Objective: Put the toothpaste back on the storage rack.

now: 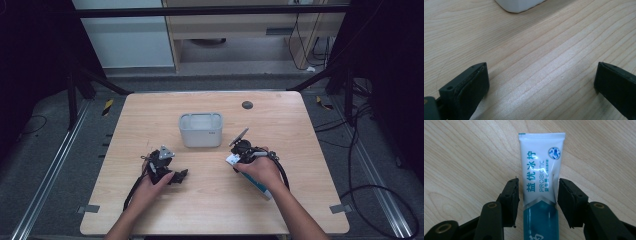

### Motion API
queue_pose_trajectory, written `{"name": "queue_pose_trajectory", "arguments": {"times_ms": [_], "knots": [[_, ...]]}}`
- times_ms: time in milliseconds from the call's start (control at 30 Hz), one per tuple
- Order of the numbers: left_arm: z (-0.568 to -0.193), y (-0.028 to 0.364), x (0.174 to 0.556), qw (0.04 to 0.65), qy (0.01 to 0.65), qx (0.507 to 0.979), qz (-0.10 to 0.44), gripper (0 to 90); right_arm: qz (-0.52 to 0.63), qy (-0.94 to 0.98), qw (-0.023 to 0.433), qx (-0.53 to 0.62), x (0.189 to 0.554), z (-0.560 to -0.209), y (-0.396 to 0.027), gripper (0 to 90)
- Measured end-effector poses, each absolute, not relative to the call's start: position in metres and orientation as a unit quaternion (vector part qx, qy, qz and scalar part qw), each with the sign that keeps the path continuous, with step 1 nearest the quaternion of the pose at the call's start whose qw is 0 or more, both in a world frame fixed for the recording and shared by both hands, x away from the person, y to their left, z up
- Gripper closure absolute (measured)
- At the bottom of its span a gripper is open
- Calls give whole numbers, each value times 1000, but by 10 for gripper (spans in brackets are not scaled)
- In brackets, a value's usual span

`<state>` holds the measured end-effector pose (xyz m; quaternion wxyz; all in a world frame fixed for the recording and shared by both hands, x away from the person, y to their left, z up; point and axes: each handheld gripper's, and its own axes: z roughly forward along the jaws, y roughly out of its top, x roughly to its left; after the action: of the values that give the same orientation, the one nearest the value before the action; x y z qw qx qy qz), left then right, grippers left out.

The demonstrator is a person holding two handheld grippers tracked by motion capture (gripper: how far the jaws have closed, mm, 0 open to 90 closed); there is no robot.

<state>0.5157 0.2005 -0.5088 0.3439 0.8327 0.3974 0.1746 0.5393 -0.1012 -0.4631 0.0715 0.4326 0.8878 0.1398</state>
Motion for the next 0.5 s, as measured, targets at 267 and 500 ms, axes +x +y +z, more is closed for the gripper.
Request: {"name": "queue_pose_trajectory", "arguments": {"times_ms": [267,500], "knots": [[-509,201,516,344,397,833,175,0,137,887,70,436,540,-468,-102,535],[-509,200,516,344,397,833,175,0,137,885,70,440,540,-469,-103,550]]}}
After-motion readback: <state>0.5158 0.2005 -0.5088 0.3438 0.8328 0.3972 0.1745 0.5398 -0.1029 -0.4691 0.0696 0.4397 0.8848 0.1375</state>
